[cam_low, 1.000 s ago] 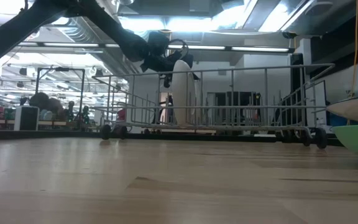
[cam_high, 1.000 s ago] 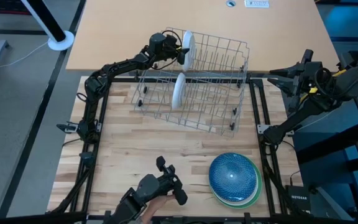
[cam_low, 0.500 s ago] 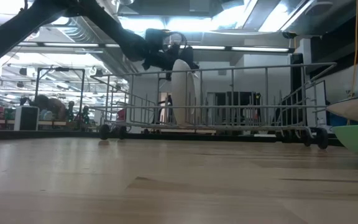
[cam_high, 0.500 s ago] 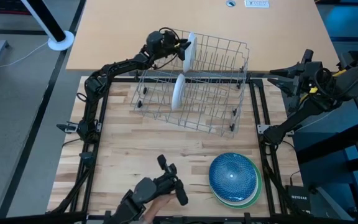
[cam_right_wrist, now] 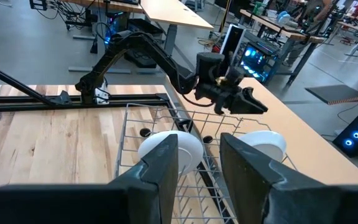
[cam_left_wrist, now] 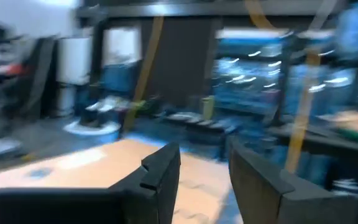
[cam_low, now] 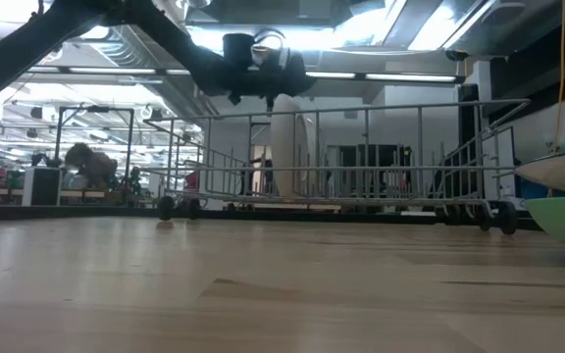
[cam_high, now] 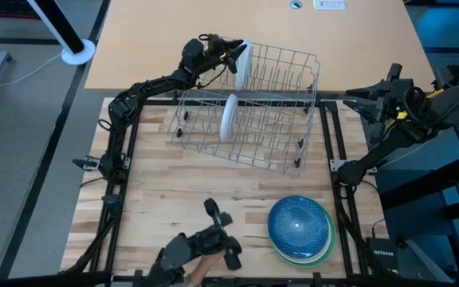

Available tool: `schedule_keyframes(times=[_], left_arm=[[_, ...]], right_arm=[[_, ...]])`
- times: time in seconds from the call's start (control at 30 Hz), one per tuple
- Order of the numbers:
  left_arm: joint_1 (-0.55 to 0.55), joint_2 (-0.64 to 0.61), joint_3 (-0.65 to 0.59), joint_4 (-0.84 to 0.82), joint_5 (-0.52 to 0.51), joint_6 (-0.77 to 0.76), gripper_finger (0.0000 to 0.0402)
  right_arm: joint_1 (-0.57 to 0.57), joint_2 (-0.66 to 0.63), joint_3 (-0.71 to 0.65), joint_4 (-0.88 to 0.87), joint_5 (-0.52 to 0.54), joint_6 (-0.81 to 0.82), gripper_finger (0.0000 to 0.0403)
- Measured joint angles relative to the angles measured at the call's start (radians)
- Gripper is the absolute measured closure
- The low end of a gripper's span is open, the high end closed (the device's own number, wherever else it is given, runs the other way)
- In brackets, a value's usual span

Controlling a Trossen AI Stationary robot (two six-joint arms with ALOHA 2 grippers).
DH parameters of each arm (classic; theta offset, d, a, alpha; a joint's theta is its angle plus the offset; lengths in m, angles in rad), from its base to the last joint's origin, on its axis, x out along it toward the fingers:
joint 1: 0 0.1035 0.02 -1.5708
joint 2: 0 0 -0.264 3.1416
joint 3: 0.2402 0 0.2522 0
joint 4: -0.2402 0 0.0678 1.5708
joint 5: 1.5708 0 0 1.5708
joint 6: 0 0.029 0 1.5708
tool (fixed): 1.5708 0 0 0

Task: Sort dishes
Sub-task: Put the blue plate into the gray dishwasher rack

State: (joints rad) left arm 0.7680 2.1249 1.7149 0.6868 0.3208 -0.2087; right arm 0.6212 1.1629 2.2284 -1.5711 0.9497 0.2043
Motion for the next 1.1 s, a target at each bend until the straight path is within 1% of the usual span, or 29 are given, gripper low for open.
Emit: schedule_keyframes(times=[0.1, 0.2, 0.3, 0.37, 0.47, 0.57, 0.7, 0.77, 0.83, 0.9, 1.0, 1.1], left_arm=[[-0.029, -0.013, 0.000, 0.017, 0.137, -0.053, 0.0274], [-0.088, -0.037, 0.000, 0.016, 0.297, -0.081, 0.0274], [-0.174, -0.059, 0.000, 0.016, 0.426, -0.064, 0.0274], [-0.243, -0.070, 0.000, 0.014, 0.489, -0.030, 0.0274], [-0.351, -0.077, 0.000, 0.004, 0.549, 0.047, 0.0274], [-0.455, -0.077, 0.000, -0.017, 0.570, 0.113, 0.0274], [-0.587, -0.077, 0.000, -0.191, 0.567, 0.302, 0.0274], [-0.650, -0.077, 0.000, -0.292, 0.535, 0.400, 0.0274], [-0.712, -0.077, 0.000, -0.400, 0.448, 0.525, 0.0274], [-0.772, -0.077, 0.000, -0.522, 0.321, 0.671, 0.0274], [-0.859, -0.075, 0.000, -0.678, 0.099, 0.869, 0.0274], [-0.944, -0.060, 0.000, -0.763, -0.078, 1.002, 0.0274]], right_arm=[[0.000, 0.000, -0.004, 0.001, 0.000, 0.000, 0.0279], [0.000, -0.002, -0.030, 0.000, 0.000, 0.010, 0.0279], [0.000, -0.001, -0.067, 0.001, -0.014, 0.058, 0.0279], [0.000, -0.001, -0.093, 0.000, -0.062, 0.092, 0.0279], [0.000, -0.001, -0.139, 0.001, -0.156, 0.147, 0.0279], [0.000, 0.000, -0.203, 0.001, -0.230, 0.207, 0.0279], [0.000, 0.000, -0.320, 0.001, -0.293, 0.271, 0.0279], [0.000, 0.001, -0.380, 0.001, -0.319, 0.299, 0.0279], [0.000, 0.000, -0.439, 0.004, -0.350, 0.338, 0.0279], [0.000, -0.001, -0.499, 0.019, -0.387, 0.394, 0.0279], [0.000, 0.000, -0.598, 0.079, -0.434, 0.485, 0.0279], [0.001, 0.000, -0.700, 0.160, -0.497, 0.584, 0.0279]])
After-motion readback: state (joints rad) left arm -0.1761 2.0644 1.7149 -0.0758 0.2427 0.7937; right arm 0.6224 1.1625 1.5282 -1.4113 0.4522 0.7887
